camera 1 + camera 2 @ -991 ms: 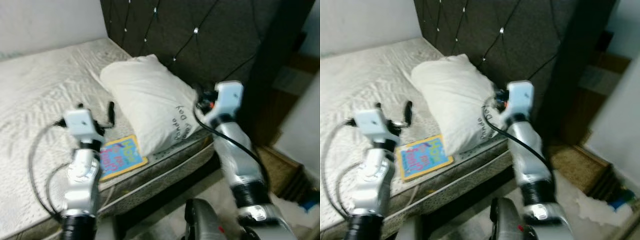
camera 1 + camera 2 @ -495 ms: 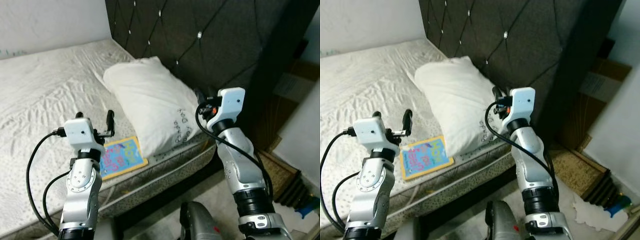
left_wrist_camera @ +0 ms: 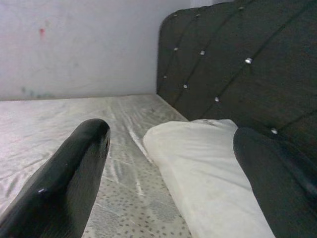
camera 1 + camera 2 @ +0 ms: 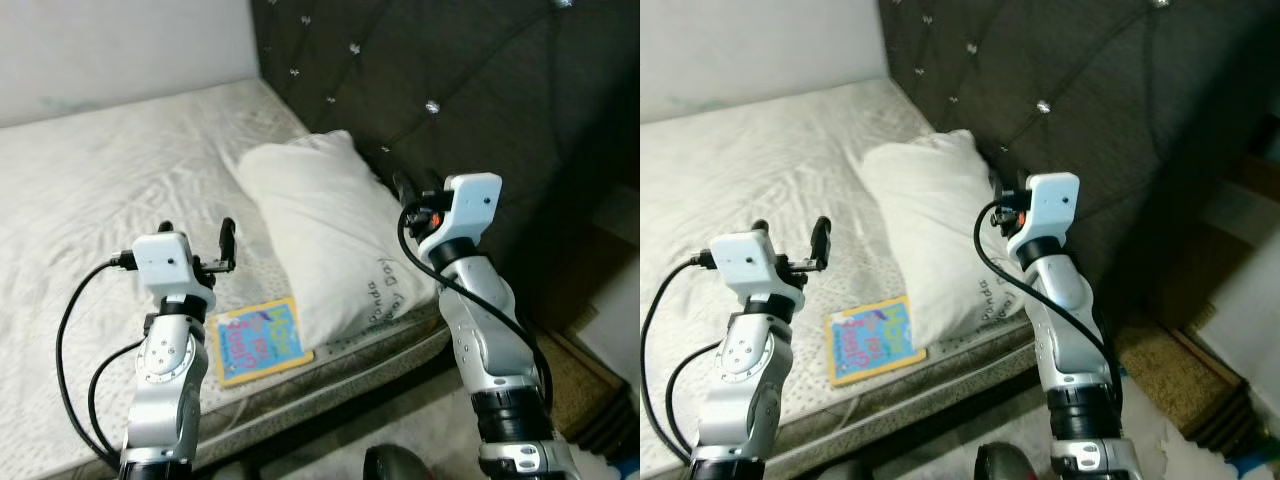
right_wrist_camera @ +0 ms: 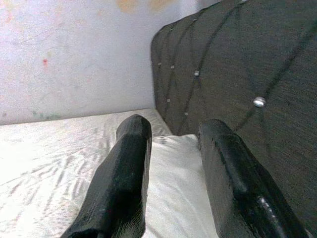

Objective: Clean up the room

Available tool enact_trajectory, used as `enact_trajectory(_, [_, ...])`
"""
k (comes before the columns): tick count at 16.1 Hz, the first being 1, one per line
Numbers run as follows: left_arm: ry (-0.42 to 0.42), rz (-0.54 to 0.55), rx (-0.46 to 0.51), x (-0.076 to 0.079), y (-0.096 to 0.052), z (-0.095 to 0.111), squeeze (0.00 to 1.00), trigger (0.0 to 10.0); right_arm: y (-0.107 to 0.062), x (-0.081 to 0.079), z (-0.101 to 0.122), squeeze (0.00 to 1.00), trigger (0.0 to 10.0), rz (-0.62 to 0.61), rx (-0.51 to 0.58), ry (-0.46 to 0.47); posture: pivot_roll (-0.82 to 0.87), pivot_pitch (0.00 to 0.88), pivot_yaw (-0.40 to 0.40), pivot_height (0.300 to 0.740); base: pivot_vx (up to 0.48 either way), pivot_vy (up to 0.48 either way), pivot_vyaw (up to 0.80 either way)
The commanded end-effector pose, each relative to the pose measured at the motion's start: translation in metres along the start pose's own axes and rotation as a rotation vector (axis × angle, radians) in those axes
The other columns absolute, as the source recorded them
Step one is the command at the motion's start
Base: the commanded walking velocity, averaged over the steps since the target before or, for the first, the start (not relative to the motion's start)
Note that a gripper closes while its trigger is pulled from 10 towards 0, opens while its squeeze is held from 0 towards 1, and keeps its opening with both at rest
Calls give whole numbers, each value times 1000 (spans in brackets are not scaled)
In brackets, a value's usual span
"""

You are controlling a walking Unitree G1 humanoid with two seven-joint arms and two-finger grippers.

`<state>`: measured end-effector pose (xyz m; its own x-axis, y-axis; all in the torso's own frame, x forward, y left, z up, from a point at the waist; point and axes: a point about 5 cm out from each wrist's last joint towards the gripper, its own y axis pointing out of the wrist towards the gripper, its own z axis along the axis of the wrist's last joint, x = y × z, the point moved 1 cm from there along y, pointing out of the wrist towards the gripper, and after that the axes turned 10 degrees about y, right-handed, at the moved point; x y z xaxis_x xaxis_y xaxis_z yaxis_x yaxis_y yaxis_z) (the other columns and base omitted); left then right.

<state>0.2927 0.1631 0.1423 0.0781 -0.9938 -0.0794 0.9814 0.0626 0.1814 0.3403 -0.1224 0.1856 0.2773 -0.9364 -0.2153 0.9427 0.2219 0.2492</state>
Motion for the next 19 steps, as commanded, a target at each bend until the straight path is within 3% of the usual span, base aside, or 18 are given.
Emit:
enact_trajectory(1, [4, 15, -11, -1, -4, 0, 0, 10000, -2, -4, 3, 0, 10000, 8, 8, 10, -160, 0, 12, 740, 0, 0, 0])
enact_trajectory(5, [5, 1, -30, 2, -4, -2, 0, 10000, -8, 0, -3, 0, 10000, -26, -19, 25, -164, 0, 27, 740, 0, 0, 0])
enact_trajectory(10, [3, -1, 4, 4, 9, 8, 0, 10000, 1, -2, 1, 0, 10000, -11, -27, 17, -176, 13, 21, 740, 0, 0, 0])
enact_trajectory(14, [6, 4, -19, 3, 2, 4, 0, 10000, 2, -4, -12, 0, 10000, -34, -113, 14, -174, 27, 20, 740, 0, 0, 0])
enact_trajectory(19, [1, 9, -17, 3, 5, 6, 0, 10000, 2, -11, -11, 0, 10000, -23, -107, 20, -174, 36, 20, 740, 0, 0, 0])
